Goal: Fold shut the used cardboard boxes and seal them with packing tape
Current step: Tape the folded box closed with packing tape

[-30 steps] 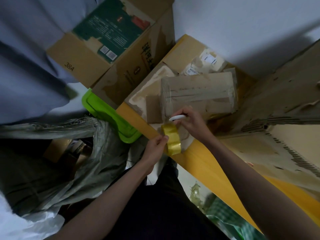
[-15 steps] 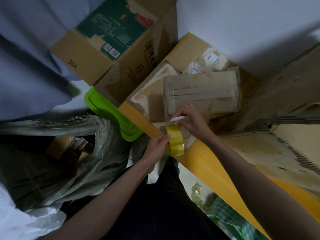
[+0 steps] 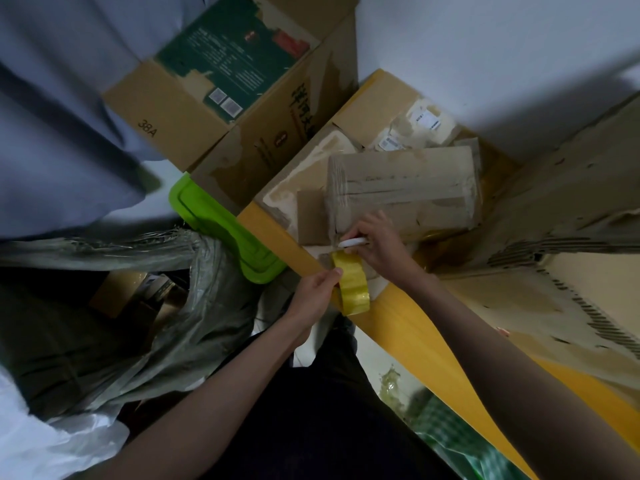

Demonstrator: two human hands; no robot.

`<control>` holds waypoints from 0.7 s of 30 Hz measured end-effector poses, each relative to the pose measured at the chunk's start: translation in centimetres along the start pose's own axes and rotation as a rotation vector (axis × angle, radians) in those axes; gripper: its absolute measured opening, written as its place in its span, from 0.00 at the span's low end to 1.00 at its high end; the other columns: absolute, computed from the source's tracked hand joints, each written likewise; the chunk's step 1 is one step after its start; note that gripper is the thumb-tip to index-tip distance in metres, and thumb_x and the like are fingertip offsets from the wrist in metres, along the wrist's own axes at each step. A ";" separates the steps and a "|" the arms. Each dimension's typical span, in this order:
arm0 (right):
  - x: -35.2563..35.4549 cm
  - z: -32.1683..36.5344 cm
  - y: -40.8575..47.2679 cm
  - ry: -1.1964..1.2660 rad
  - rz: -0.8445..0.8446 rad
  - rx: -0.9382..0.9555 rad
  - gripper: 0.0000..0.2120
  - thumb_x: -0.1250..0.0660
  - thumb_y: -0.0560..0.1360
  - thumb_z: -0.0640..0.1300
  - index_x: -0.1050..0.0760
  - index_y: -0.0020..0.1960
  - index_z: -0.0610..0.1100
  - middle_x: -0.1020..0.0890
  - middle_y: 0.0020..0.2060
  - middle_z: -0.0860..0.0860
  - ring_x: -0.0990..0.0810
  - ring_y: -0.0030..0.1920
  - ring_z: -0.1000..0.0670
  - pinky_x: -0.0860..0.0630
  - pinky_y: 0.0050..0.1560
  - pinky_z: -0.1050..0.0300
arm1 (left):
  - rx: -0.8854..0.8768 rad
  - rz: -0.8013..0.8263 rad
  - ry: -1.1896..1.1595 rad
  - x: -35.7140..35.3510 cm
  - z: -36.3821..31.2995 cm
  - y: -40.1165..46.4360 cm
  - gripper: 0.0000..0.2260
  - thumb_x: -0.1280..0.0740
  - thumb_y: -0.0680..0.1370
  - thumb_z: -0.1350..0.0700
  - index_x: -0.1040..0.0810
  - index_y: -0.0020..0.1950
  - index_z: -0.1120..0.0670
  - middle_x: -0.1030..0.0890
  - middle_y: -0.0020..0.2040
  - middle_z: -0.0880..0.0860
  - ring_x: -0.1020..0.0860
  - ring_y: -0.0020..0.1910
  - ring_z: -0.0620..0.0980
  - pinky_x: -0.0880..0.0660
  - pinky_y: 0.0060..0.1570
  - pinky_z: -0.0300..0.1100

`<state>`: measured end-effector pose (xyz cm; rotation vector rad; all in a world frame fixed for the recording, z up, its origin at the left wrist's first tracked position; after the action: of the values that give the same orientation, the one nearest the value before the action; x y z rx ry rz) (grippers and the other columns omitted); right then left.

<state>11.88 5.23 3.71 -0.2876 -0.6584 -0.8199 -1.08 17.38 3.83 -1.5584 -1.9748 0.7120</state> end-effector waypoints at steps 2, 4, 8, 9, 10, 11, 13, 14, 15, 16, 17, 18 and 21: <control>-0.1 0.1 -0.1 -0.039 -0.004 -0.002 0.04 0.26 0.73 0.41 0.17 0.47 0.46 0.24 0.43 0.55 0.32 0.48 0.51 0.37 0.46 0.58 | 0.008 -0.002 0.001 -0.1 0.1 -0.1 0.14 0.37 0.84 0.51 0.18 0.50 0.60 0.21 0.40 0.49 0.24 0.40 0.42 0.31 0.33 0.26; -0.3 0.4 -0.3 -0.092 -0.012 0.019 0.04 0.26 0.73 0.41 0.17 0.47 0.46 0.25 0.43 0.57 0.31 0.48 0.49 0.40 0.45 0.55 | 0.021 -0.004 0.008 -0.1 0.1 -0.1 0.12 0.37 0.84 0.51 0.19 0.47 0.56 0.22 0.38 0.46 0.24 0.37 0.39 0.32 0.31 0.25; -0.1 0.5 -0.2 -0.139 0.016 0.035 0.05 0.25 0.73 0.39 0.18 0.48 0.45 0.27 0.44 0.57 0.32 0.49 0.49 0.40 0.47 0.55 | 0.029 0.005 0.016 -0.2 -0.1 0.1 0.14 0.38 0.84 0.51 0.23 0.40 0.52 0.24 0.33 0.44 0.26 0.30 0.34 0.32 0.31 0.27; 0.2 0.5 -0.1 -0.148 0.030 0.042 0.05 0.26 0.73 0.39 0.18 0.48 0.44 0.26 0.45 0.56 0.32 0.49 0.50 0.39 0.48 0.56 | 0.034 0.000 0.017 -0.2 -0.4 0.1 0.15 0.38 0.84 0.51 0.24 0.39 0.51 0.25 0.30 0.42 0.27 0.30 0.36 0.32 0.32 0.30; 0.4 0.5 -0.1 -0.157 0.043 0.052 0.05 0.26 0.73 0.38 0.18 0.49 0.43 0.25 0.45 0.55 0.33 0.49 0.51 0.39 0.49 0.57 | 0.040 0.001 0.013 -0.2 -0.3 0.3 0.15 0.38 0.84 0.51 0.24 0.38 0.51 0.25 0.28 0.41 0.27 0.30 0.38 0.32 0.33 0.33; 0.8 0.5 -0.1 -0.161 0.055 0.062 0.05 0.26 0.73 0.38 0.18 0.49 0.43 0.24 0.45 0.53 0.34 0.50 0.51 0.39 0.49 0.59 | 0.044 0.000 0.010 -0.3 -0.4 0.3 0.15 0.38 0.84 0.50 0.24 0.38 0.50 0.25 0.27 0.40 0.27 0.31 0.38 0.32 0.34 0.34; 1.4 0.3 -0.3 -0.181 0.088 0.060 0.06 0.26 0.73 0.37 0.19 0.49 0.42 0.23 0.46 0.50 0.33 0.50 0.50 0.37 0.49 0.59 | 0.035 -0.020 0.013 -0.4 -0.4 0.4 0.15 0.37 0.84 0.51 0.23 0.38 0.51 0.25 0.27 0.40 0.26 0.31 0.37 0.31 0.33 0.31; 1.7 0.1 -0.5 -0.211 0.104 0.051 0.05 0.26 0.73 0.37 0.19 0.48 0.42 0.22 0.46 0.49 0.32 0.51 0.49 0.35 0.50 0.57 | 0.035 -0.020 0.020 -0.3 -0.2 0.4 0.16 0.38 0.84 0.52 0.23 0.37 0.51 0.25 0.27 0.40 0.26 0.31 0.37 0.32 0.33 0.31; 1.9 -0.1 -0.8 -0.253 0.117 0.037 0.05 0.26 0.73 0.37 0.20 0.48 0.42 0.23 0.46 0.49 0.31 0.51 0.47 0.31 0.51 0.53 | 0.038 -0.020 0.021 -0.3 -0.3 0.3 0.16 0.38 0.84 0.52 0.24 0.37 0.52 0.25 0.27 0.40 0.26 0.32 0.39 0.32 0.33 0.33; 2.3 -0.4 -1.1 -0.294 0.119 0.020 0.05 0.26 0.73 0.37 0.20 0.48 0.42 0.23 0.47 0.49 0.31 0.52 0.47 0.29 0.51 0.50 | 0.043 -0.012 0.023 -0.3 -0.3 0.2 0.15 0.38 0.84 0.51 0.22 0.39 0.54 0.23 0.30 0.42 0.25 0.34 0.42 0.31 0.36 0.36; 2.6 -0.6 -1.5 -0.322 0.107 0.004 0.05 0.27 0.74 0.38 0.21 0.48 0.43 0.23 0.47 0.49 0.31 0.51 0.47 0.28 0.50 0.48 | 0.047 -0.005 0.021 -0.3 -0.3 0.2 0.15 0.38 0.84 0.51 0.20 0.43 0.57 0.20 0.35 0.46 0.23 0.38 0.44 0.29 0.40 0.38; 3.1 -0.6 -1.9 -0.334 0.085 -0.011 0.04 0.27 0.74 0.39 0.21 0.48 0.43 0.23 0.47 0.49 0.31 0.51 0.49 0.27 0.49 0.49 | 0.054 -0.003 0.013 -0.3 -0.3 0.2 0.16 0.38 0.84 0.50 0.18 0.47 0.59 0.18 0.41 0.50 0.21 0.43 0.46 0.28 0.44 0.39; 3.4 -0.1 -4.3 -0.267 0.000 -0.067 0.04 0.29 0.77 0.42 0.24 0.49 0.45 0.27 0.46 0.53 0.31 0.46 0.55 0.29 0.42 0.57 | 0.070 -0.030 0.005 -0.4 -0.5 0.3 0.17 0.37 0.83 0.48 0.17 0.54 0.61 0.16 0.51 0.59 0.19 0.53 0.53 0.26 0.54 0.44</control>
<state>10.39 0.44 5.77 -0.4632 -0.8808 -0.8114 -0.46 17.11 3.90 -1.4849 -1.9444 0.7565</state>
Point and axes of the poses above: each hand's wrist, its own y-axis towards the middle knuckle, its own x-axis out of the back of the hand, z = x × y, the point moved 3 cm from there along y, towards the middle knuckle
